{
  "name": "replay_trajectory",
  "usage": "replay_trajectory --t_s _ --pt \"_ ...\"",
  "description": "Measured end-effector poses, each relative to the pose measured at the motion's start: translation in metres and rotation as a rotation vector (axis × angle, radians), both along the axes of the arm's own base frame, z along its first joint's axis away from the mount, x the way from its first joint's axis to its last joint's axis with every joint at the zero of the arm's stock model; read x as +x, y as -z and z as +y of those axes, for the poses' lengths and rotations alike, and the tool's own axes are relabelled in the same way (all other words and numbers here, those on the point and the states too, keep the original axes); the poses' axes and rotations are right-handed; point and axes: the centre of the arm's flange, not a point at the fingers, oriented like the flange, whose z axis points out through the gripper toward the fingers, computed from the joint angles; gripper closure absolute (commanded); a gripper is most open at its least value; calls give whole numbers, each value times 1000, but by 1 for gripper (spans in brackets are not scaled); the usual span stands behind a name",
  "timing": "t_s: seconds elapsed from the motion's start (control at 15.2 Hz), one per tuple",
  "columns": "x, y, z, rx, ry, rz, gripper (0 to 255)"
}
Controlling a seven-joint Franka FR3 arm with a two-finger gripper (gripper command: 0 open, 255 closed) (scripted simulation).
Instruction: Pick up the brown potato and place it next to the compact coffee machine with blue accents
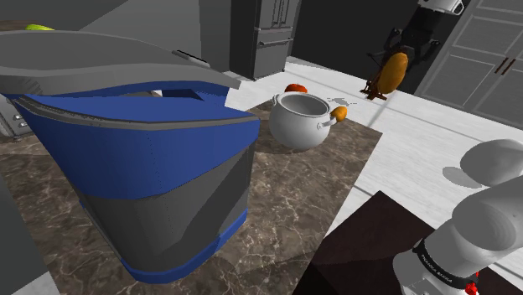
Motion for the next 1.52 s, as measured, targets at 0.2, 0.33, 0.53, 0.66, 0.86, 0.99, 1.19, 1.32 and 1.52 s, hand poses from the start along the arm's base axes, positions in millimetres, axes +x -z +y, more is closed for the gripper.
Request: replay_trajectory --t_s 0.2,0.33,0.53,0.66,0.86,0.99,1.19,1.32,1.52 --pt "0 -16 -1 0 0 0 255" --pt "1 -25 -2 0 0 0 255" --pt "1 -42 -1 0 0 0 255" --pt "0 -52 -1 0 0 0 255" --pt "0 -69 0 0 0 0 255" --pt "0 -79 -1 0 0 0 255" --pt "1 -96 -1 0 0 0 255" --pt "0 -105 -1 0 0 0 255" --pt "2 -121 -1 0 0 0 255"
